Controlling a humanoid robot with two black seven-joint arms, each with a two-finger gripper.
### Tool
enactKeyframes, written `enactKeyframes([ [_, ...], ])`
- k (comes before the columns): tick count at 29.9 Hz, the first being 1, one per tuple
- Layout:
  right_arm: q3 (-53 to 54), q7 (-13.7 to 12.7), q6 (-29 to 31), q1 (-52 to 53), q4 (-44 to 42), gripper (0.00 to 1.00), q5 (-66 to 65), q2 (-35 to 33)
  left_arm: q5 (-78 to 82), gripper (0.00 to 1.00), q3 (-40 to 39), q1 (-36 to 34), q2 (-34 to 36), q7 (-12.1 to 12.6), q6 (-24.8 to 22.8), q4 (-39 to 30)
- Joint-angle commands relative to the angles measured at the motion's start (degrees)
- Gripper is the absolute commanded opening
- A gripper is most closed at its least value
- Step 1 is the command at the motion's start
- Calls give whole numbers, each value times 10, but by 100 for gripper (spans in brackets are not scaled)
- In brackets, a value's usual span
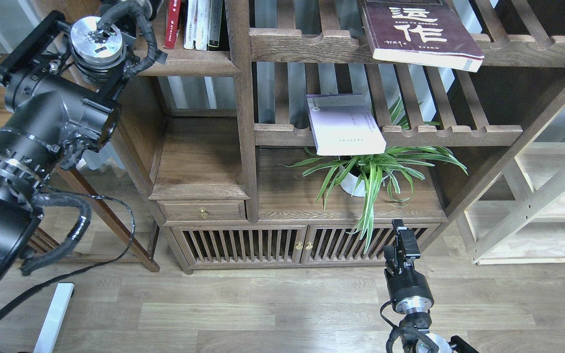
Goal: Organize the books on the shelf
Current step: 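Lower the left gripper from the upper shelf and raise the right gripper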
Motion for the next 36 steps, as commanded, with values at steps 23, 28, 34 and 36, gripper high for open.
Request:
enactKeyframes([
  [23,-1,0,0,18,-1,100,8,0,-1,75,-43,126,33,0,-9,-157],
  [28,0,0,0,24,-1,100,9,1,-1,75,-47,149,46,1,-3,-196],
  [34,0,0,0,30,-1,100,9,3,-1,75,-46,191,72,4,3,-266],
  [36,-1,0,0,30,0,100,9,3,-1,75,-46,210,84,4,14,-299],
])
